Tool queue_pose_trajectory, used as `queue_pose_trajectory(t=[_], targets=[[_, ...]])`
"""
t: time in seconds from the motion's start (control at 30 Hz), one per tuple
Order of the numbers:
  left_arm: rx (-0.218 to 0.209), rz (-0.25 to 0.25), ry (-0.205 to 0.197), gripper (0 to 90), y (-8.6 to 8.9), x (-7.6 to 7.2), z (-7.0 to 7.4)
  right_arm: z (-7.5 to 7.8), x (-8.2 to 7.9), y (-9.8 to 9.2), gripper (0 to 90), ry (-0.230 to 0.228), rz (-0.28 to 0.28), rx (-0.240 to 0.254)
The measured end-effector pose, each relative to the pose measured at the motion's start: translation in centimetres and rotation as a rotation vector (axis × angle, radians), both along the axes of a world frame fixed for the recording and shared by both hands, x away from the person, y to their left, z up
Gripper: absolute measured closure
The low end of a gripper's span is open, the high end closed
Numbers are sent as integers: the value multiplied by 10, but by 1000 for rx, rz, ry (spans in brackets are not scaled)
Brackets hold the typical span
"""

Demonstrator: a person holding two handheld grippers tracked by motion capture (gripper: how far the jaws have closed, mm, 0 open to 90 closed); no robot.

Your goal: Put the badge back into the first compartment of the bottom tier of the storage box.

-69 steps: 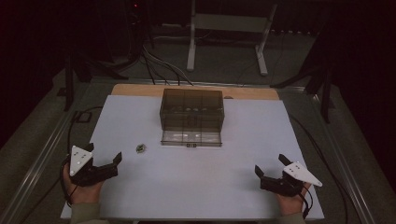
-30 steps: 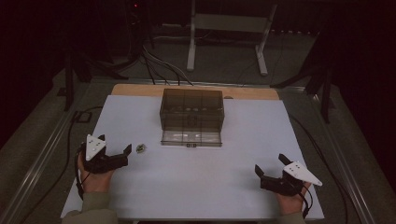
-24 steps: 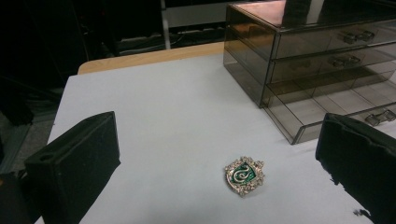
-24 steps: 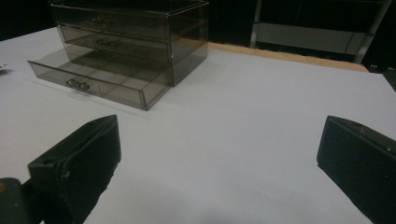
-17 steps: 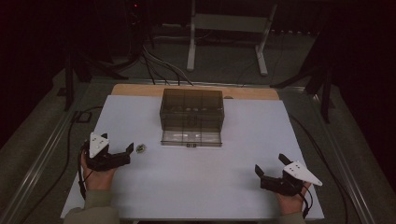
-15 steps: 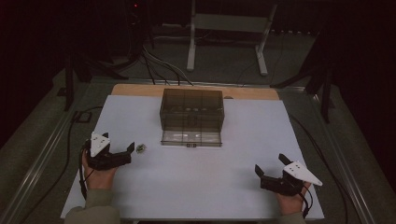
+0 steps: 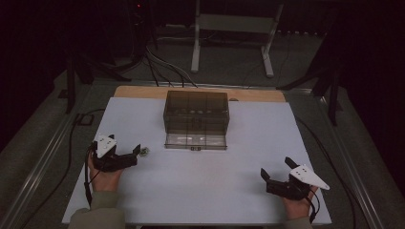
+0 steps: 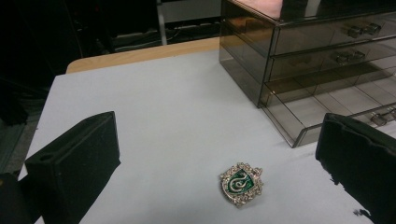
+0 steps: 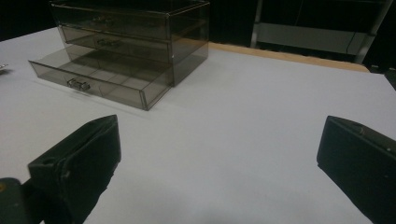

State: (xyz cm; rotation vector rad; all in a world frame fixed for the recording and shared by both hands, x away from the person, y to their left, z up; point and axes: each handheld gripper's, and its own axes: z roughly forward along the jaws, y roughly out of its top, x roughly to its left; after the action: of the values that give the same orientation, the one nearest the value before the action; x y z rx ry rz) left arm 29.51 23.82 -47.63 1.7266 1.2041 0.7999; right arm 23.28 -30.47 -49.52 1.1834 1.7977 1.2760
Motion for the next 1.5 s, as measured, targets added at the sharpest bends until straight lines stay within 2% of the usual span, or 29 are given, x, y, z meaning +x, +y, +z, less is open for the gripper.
queue_pose_trajectory(t=[1.5], targets=[[24,-4,73,6,-8,25,-16,-1,1,0,0,-1,5,-5]])
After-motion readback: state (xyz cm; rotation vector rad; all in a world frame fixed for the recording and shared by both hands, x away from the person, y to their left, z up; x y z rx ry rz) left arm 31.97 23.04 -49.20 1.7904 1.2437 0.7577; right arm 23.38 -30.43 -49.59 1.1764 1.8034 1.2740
